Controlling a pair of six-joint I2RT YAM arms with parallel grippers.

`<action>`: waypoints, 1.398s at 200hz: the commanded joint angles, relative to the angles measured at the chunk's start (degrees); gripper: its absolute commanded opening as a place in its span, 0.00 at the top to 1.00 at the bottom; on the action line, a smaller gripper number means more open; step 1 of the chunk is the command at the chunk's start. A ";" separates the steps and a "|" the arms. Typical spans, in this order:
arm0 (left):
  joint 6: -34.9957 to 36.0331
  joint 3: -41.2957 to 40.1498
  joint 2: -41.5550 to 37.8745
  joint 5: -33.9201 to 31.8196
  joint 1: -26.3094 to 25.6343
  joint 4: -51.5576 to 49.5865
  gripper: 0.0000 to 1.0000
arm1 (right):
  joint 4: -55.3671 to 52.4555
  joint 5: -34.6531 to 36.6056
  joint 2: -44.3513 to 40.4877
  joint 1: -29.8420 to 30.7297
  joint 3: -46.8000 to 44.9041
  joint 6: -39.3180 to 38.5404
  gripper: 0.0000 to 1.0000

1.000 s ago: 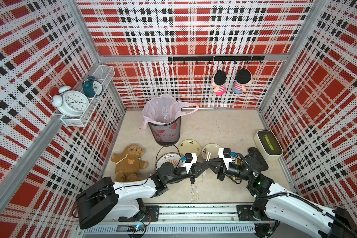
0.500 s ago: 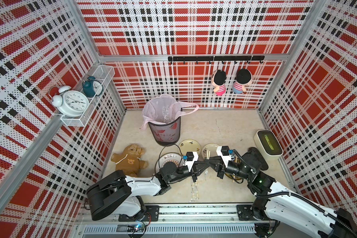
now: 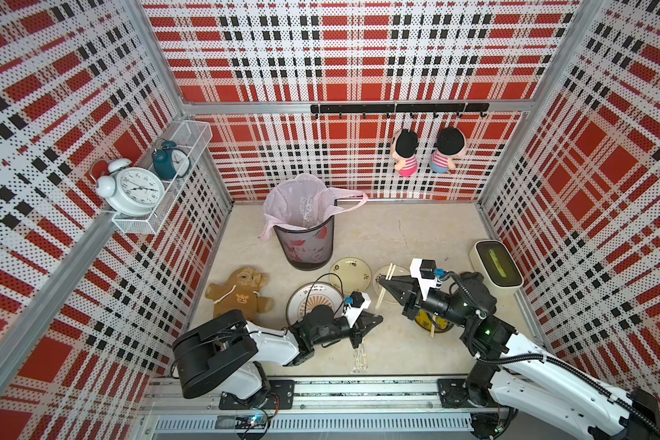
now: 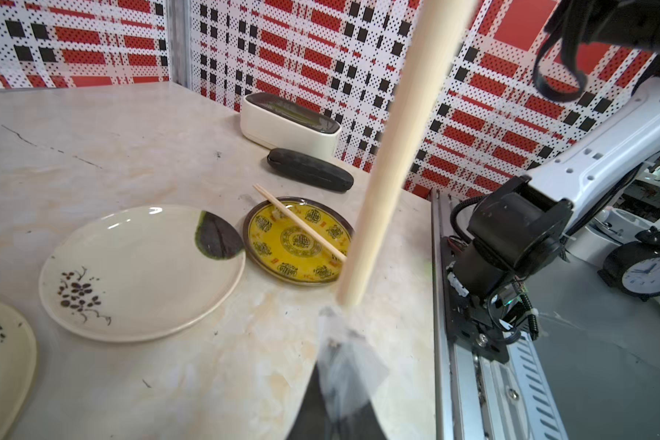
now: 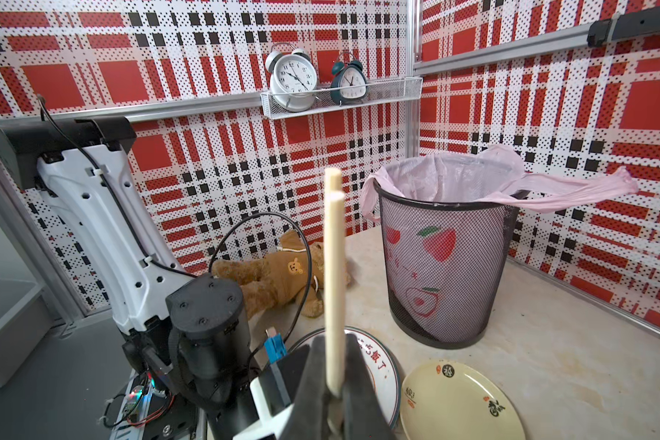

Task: Remove the packaging of disposable chopsticks
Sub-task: Remove the packet bag from the disposable chopsticks, then place the packet bag in the trash bin.

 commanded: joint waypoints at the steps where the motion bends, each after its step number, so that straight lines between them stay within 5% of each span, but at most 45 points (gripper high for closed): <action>1: -0.14 -0.65 0.11 -1.25 0.04 -0.24 0.90 | 2.21 1.35 -0.92 -0.22 1.20 -1.19 1.00; 45: -3.35 -1.48 -4.26 -1.74 5.46 -0.01 0.98 | 0.32 7.93 0.92 -3.60 1.70 0.30 1.00; 72: -4.30 3.91 -12.38 -7.11 10.32 -10.13 1.00 | -1.13 12.81 4.08 -6.99 0.90 3.20 1.00; 114: -3.82 27.19 -14.52 -21.47 16.92 -33.64 1.00 | -4.83 13.05 10.10 -9.92 2.17 6.00 1.00; 175: -2.89 54.83 -3.43 -38.11 28.95 -51.48 1.00 | -4.32 10.45 5.31 -14.07 -2.47 6.49 1.00; 221: -3.65 70.29 12.83 -33.77 37.50 -60.58 0.92 | -3.93 9.31 5.07 -14.29 -3.36 6.85 1.00; 279: -6.78 74.18 22.34 -28.12 41.91 -63.14 0.88 | -3.86 9.28 4.04 -14.38 -3.92 7.07 1.00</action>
